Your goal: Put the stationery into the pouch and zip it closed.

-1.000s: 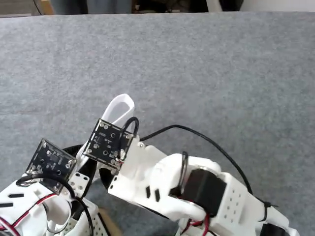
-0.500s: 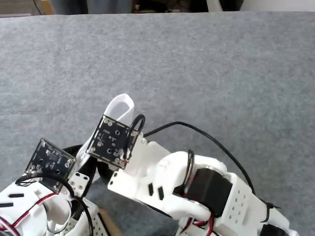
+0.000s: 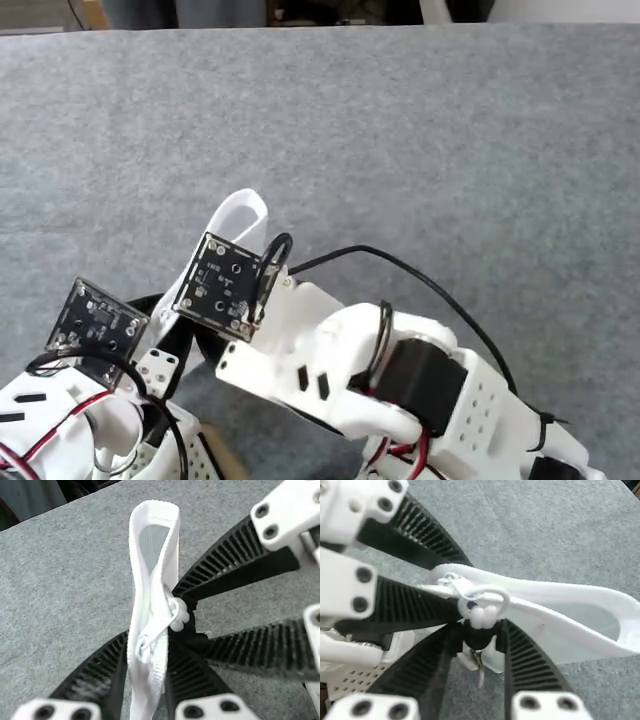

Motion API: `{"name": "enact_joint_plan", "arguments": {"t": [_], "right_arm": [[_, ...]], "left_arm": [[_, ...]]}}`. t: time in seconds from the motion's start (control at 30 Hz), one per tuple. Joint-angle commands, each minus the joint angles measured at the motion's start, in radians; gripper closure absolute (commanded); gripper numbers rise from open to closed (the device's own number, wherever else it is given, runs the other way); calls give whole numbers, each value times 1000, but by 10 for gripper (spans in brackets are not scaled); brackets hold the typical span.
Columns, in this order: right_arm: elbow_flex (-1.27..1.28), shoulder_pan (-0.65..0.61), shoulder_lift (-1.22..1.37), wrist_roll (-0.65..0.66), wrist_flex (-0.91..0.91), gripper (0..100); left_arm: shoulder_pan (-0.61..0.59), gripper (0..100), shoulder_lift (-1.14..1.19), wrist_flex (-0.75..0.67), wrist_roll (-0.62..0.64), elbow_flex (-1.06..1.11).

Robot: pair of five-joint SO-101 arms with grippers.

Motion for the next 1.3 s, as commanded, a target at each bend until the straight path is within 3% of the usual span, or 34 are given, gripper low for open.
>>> {"name": "enact_joint_plan", "arguments": {"t": [0.0, 0.2, 0.4, 0.63, 0.93, 1.27], "right_arm": [[10, 9, -1, 8, -63, 988], [12, 12, -1, 11, -64, 978], [-1, 81, -1, 137, -61, 986], [-70, 144, -2, 189, -54, 986], [-219, 245, -1, 196, 107, 986], [-274, 391, -1, 249, 155, 986]], "left_arm": [[-2, 971, 2, 3, 12, -38], [-2, 971, 2, 3, 12, -35], [-1, 971, 2, 3, 12, -35], [-1, 971, 6, 3, 12, -31], [-1, 971, 9, 3, 11, -10], [-2, 971, 9, 3, 11, -4]]}}
